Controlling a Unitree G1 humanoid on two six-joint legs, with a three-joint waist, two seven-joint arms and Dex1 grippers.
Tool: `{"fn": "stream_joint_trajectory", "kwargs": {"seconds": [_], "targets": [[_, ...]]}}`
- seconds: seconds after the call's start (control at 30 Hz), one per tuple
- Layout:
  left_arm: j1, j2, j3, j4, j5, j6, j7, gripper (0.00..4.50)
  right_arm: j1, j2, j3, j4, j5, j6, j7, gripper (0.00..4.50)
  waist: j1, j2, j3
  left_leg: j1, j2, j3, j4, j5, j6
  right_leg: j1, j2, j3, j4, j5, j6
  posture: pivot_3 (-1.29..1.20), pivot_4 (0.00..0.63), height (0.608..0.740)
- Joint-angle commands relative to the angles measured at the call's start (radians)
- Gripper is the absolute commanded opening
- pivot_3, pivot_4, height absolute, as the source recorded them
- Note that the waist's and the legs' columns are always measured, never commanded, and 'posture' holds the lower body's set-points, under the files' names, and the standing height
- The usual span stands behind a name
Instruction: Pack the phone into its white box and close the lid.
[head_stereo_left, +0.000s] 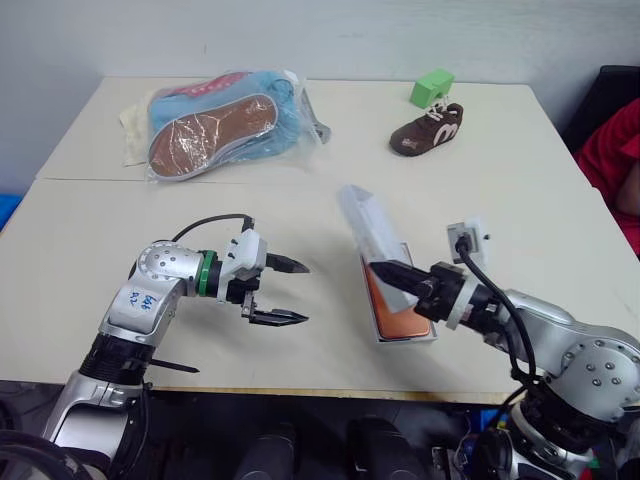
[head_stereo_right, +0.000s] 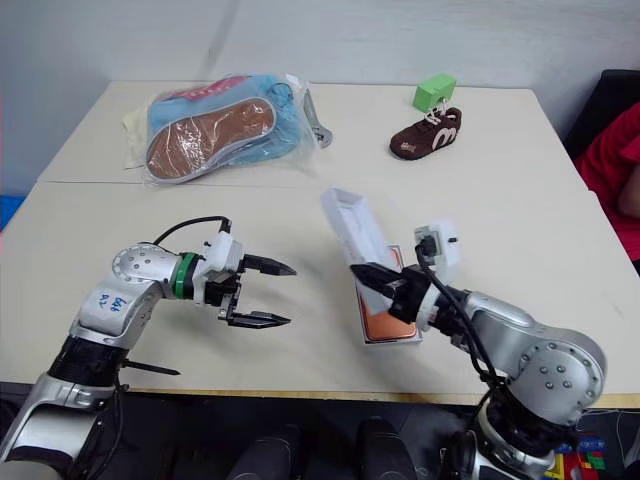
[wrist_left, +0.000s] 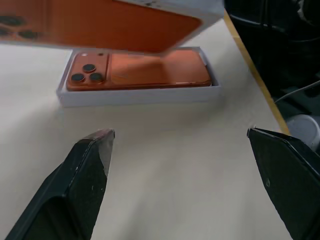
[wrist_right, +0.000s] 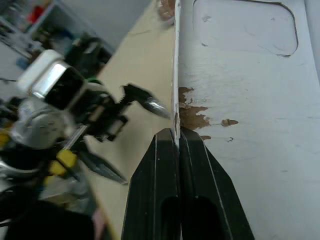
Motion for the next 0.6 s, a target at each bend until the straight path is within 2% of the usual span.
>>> {"fn": "stream_joint_trajectory", "kwargs": {"seconds": [0.03, 0.1, 0.27, 0.37, 0.53, 0.6], "targets": [[0.024, 0.018, 0.057, -0.021, -0.004, -0.012, 0.033, 4.50, 0.036, -0.124, 0.232, 0.129, 0.488, -0.261, -0.297, 0.03, -0.002, 0.000, 0.000, 0.000, 0.000, 0.000, 0.000, 0.000, 0.000, 0.000, -0.001, -0.001, 0.000, 0.000, 0.000, 0.00, 0.150, 0.740], [0.044, 0.029, 0.084, -0.036, -0.010, -0.003, 0.054, 4.50, 0.036, -0.161, 0.330, 0.173, 0.587, -0.359, -0.367, 0.03, -0.009, 0.000, 0.000, 0.000, 0.000, 0.000, 0.001, 0.000, 0.000, 0.000, -0.001, -0.002, -0.003, 0.000, 0.000, 0.00, 0.150, 0.740], [0.096, 0.048, 0.129, -0.072, -0.015, 0.008, 0.093, 4.50, 0.047, -0.154, 0.432, 0.232, 0.602, -0.475, -0.400, 0.03, -0.027, 0.000, 0.000, 0.000, 0.001, 0.001, 0.000, 0.000, 0.000, 0.001, -0.001, -0.003, -0.001, 0.000, 0.000, 0.00, 0.150, 0.740], [0.098, 0.037, 0.125, -0.066, 0.009, 0.002, 0.129, 3.95, 0.081, -0.174, 0.458, 0.270, 0.602, -0.515, -0.427, 0.00, -0.025, 0.000, 0.000, 0.000, 0.002, 0.000, 0.000, 0.000, 0.000, 0.000, 0.000, -0.003, -0.001, 0.000, 0.000, 0.00, 0.150, 0.740], [0.039, 0.000, 0.070, 0.018, 0.080, -0.040, 0.169, 2.30, 0.137, -0.206, 0.450, 0.249, 0.602, -0.585, -0.449, 0.00, -0.019, 0.000, 0.000, 0.000, 0.001, -0.001, 0.001, 0.000, 0.000, 0.003, 0.000, -0.003, -0.003, 0.000, 0.000, 0.00, 0.150, 0.740], [-0.002, -0.028, 0.043, 0.078, 0.116, -0.074, 0.181, 1.92, 0.165, -0.202, 0.431, 0.218, 0.602, -0.622, -0.458, 0.00, -0.011, 0.001, -0.001, 0.000, 0.001, -0.001, 0.001, 0.000, 0.000, 0.004, 0.000, -0.003, -0.003, 0.000, 0.000, 0.00, 0.150, 0.740]]}}
